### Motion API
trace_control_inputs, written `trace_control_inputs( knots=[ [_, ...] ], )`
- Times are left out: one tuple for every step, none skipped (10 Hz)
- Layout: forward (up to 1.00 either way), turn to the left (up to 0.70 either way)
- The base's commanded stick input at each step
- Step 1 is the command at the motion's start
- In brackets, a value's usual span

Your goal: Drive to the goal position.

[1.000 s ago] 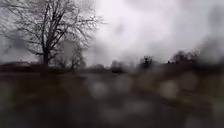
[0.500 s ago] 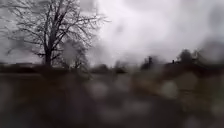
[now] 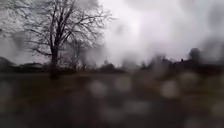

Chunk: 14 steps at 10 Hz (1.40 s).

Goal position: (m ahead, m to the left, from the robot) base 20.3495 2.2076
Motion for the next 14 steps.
trace_control_inputs(
  knots=[
    [1.00,0.00],
    [1.00,0.00],
    [1.00,0.00],
    [1.00,0.00],
    [1.00,0.00],
    [1.00,0.00],
    [1.00,0.00],
    [1.00,0.00],
    [1.00,0.00],
    [1.00,0.00],
    [1.00,0.00],
    [1.00,0.00],
    [1.00,0.00],
    [1.00,0.03]
  ],
)
